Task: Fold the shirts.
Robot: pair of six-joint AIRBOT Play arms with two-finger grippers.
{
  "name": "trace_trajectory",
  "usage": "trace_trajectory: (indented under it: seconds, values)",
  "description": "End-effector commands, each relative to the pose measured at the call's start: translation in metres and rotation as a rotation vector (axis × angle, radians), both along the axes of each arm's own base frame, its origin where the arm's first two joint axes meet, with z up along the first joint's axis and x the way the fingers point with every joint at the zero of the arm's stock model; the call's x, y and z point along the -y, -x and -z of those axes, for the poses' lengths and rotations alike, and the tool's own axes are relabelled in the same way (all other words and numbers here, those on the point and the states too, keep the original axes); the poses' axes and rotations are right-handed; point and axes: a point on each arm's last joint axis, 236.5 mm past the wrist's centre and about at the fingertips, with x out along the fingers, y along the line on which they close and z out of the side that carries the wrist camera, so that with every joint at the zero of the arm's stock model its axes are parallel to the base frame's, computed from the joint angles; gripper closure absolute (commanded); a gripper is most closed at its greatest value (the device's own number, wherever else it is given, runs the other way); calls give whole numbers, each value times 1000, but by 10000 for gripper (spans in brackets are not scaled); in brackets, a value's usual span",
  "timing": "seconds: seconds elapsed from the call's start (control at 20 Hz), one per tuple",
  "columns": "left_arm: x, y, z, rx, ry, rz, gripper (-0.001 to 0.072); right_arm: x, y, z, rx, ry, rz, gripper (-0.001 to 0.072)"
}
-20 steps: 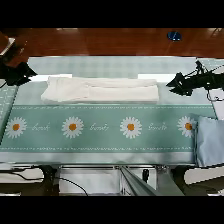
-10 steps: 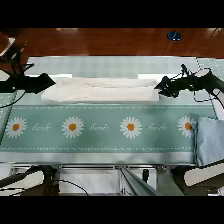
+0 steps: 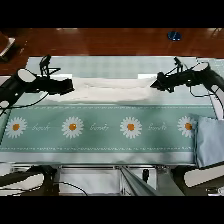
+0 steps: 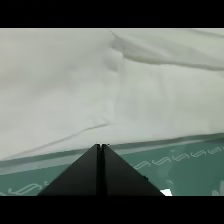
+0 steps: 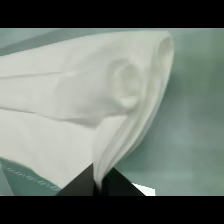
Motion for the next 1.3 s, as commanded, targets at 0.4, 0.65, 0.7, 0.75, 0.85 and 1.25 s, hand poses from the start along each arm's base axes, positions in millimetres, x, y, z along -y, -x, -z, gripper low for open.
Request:
trace_trajectory:
  seconds: [0.4, 0.65, 0.7, 0.75, 0.85, 1.25]
  values:
    - [196, 33, 16, 21, 47, 398, 694, 6, 163, -153, 339, 206, -21, 688]
    - [301, 91, 38, -126, 71, 623, 693, 0, 193, -183, 418, 202, -7, 687]
    - [317, 109, 44, -157, 68, 664, 693, -2, 194, -185, 423, 198, -9, 687]
    - [331, 130, 49, -193, 78, 700, 693, -3, 194, -187, 426, 190, -9, 688]
    - [360, 176, 54, -255, 125, 762, 693, -4, 192, -189, 435, 186, -3, 687]
    - [306, 87, 13, -176, 169, 601, 692, -18, 193, -200, 458, 110, -17, 688]
